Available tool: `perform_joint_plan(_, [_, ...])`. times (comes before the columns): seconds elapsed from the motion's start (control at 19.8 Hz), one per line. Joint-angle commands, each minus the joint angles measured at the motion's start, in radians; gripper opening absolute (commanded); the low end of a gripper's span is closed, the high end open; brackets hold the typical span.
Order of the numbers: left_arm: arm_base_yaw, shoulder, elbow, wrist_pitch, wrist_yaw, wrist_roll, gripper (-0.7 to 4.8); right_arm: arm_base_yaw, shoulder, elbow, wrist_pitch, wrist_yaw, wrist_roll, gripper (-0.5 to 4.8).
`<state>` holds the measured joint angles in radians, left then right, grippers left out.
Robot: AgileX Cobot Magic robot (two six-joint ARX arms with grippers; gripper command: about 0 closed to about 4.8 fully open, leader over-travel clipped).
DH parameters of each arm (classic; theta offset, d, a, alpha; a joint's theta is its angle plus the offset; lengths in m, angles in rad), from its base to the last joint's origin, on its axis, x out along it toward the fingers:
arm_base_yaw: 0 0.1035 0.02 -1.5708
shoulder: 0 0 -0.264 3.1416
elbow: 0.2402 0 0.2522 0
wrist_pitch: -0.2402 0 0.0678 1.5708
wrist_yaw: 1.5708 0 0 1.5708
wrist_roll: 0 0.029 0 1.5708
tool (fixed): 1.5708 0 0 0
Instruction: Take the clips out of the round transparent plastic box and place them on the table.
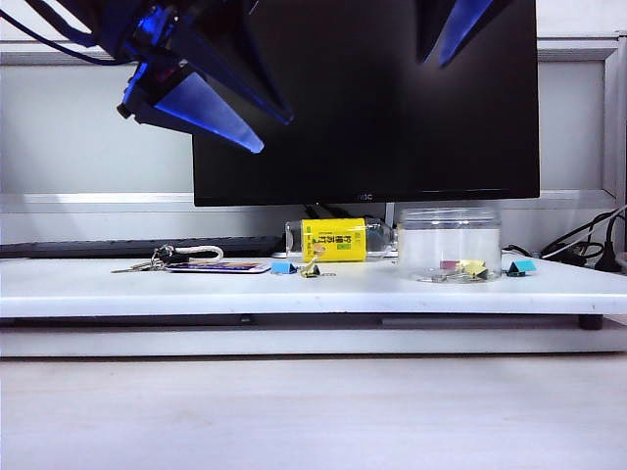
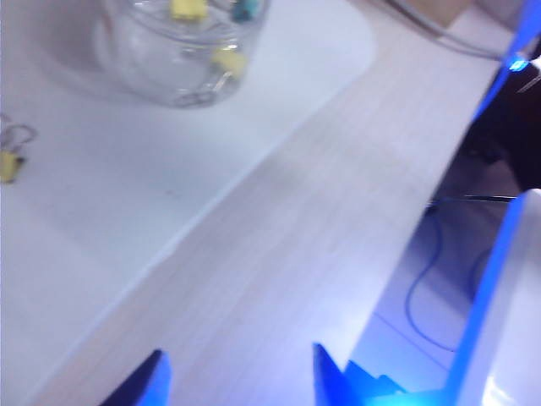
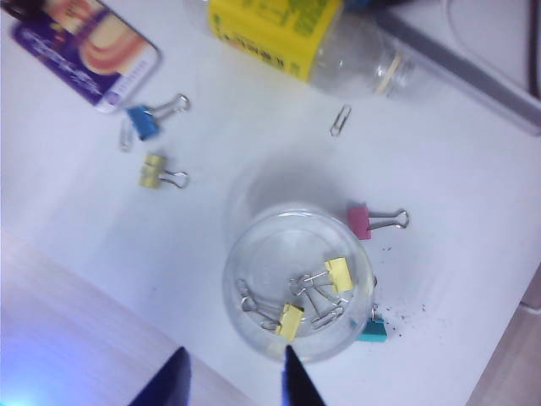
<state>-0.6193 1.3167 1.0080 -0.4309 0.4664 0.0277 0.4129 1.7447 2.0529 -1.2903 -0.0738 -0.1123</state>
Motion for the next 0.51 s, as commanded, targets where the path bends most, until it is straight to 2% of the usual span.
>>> perform_joint_plan(0.05, [-0.001, -0.002, 0.003, 0.010, 0.040, -0.003, 2.28, -0.001, -0.133, -0.151, 0.125, -0.016, -0.008, 1.44])
perform_joint_plan(0.3, [-0.001, -0.002, 0.003, 0.013, 0.040, -0.010, 2.28, -0.001, -0.286, -0.449, 0.305, -0.063, 0.008, 1.43])
perform_joint_plan(0.51, [-0.001, -0.002, 0.003, 0.013, 0.047, -0.021, 2.28, -0.001, -0.254, -0.539, 0.409, -0.059, 0.019, 1.15])
